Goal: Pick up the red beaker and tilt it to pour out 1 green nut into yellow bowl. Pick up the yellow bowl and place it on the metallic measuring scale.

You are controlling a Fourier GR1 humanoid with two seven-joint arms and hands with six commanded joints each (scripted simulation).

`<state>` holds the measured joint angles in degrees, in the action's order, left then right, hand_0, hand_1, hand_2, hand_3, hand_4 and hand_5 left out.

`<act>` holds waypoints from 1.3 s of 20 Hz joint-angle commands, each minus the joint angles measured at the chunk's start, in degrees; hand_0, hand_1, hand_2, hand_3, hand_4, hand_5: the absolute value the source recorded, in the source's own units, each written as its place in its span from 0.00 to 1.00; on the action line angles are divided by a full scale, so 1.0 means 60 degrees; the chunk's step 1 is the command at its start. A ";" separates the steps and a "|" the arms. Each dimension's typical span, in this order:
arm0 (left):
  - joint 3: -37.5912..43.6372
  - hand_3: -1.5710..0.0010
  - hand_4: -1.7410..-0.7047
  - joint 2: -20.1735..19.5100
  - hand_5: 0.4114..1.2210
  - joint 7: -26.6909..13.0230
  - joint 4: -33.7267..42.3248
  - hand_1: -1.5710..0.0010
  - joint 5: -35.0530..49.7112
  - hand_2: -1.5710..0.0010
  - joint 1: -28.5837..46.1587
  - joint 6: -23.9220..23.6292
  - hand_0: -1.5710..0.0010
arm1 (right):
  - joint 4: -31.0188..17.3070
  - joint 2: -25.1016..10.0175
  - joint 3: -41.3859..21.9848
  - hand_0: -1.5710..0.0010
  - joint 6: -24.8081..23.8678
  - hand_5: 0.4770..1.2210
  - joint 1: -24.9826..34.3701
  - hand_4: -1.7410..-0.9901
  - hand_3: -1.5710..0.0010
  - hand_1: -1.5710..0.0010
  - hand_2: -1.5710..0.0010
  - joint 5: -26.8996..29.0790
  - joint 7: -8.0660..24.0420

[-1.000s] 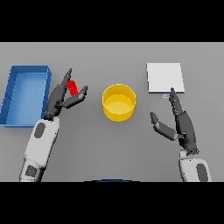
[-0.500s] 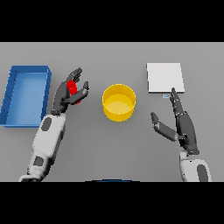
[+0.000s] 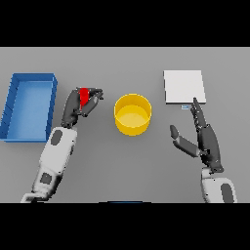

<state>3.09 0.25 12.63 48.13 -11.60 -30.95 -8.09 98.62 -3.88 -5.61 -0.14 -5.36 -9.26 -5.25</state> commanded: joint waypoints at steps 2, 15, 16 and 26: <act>0.0213 0.09 0.12 0.0037 0.93 0.0214 0.0202 0.07 0.0493 0.06 0.0059 0.0380 0.07 | 0.0031 0.0113 -0.0161 1.00 -0.0118 0.22 -0.0013 0.66 1.00 1.00 1.00 -0.0234 0.0068; -0.0325 0.01 0.02 -0.0766 0.90 -0.0753 0.1580 0.01 0.0776 0.01 -0.0413 0.1219 0.01 | -0.0171 -0.0081 -0.0187 1.00 -0.0182 0.25 -0.0038 0.69 1.00 1.00 1.00 -0.0570 -0.0428; -0.0435 0.01 0.02 -0.0823 0.90 -0.0753 0.1646 0.01 0.0681 0.01 -0.0421 0.1211 0.01 | -0.0174 -0.0094 -0.0182 1.00 -0.0181 0.25 -0.0031 0.69 1.00 1.00 1.00 -0.0579 -0.0447; -0.3162 0.00 0.00 -0.2191 0.89 -0.2462 0.2126 0.00 -0.2512 0.00 -0.1550 0.1958 0.00 | 0.0064 -0.0169 -0.0216 1.00 -0.0105 0.26 -0.0049 0.75 1.00 1.00 1.00 -0.0609 0.0008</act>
<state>-15.88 -12.86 -2.11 60.90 -26.70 -40.26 3.67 99.01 -4.89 -6.91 -0.77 -5.65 -12.91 -5.25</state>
